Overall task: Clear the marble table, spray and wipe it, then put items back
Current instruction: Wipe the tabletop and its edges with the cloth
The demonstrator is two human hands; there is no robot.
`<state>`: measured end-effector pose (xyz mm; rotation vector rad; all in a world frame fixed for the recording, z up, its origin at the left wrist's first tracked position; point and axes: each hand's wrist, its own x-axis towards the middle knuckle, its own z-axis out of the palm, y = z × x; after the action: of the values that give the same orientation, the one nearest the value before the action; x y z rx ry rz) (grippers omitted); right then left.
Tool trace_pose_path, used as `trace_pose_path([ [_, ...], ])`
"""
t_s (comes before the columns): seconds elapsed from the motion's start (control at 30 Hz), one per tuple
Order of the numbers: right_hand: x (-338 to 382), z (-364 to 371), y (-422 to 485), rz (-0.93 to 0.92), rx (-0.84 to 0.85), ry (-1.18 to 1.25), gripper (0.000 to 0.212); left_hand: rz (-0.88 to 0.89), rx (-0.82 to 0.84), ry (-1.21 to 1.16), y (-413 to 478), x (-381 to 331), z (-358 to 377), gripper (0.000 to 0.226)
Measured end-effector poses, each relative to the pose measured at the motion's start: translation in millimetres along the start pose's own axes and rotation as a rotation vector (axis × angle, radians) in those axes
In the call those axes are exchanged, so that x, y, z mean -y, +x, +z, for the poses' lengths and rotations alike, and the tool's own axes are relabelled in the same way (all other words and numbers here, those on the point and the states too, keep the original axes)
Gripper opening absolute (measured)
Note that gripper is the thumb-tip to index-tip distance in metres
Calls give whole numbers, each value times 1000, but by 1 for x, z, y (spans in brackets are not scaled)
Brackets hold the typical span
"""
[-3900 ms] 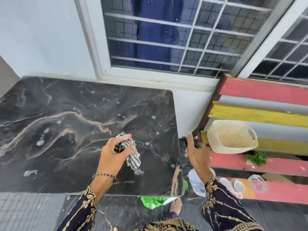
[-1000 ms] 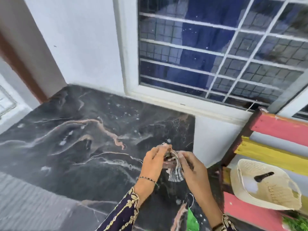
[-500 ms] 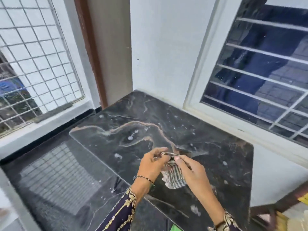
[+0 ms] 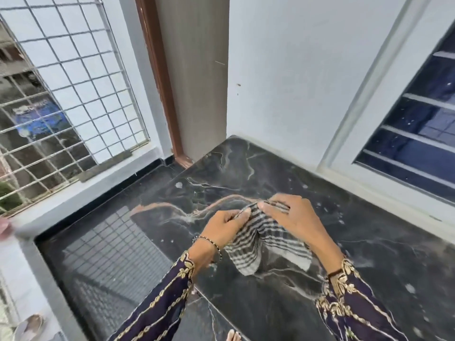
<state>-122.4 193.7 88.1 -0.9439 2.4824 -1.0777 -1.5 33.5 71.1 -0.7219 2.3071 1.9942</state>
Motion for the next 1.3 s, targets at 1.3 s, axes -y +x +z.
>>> trace_pose_path([
  [1.3, 152, 232, 165, 667, -242, 1553, 51, -58, 135, -401, 147, 7, -284, 27],
])
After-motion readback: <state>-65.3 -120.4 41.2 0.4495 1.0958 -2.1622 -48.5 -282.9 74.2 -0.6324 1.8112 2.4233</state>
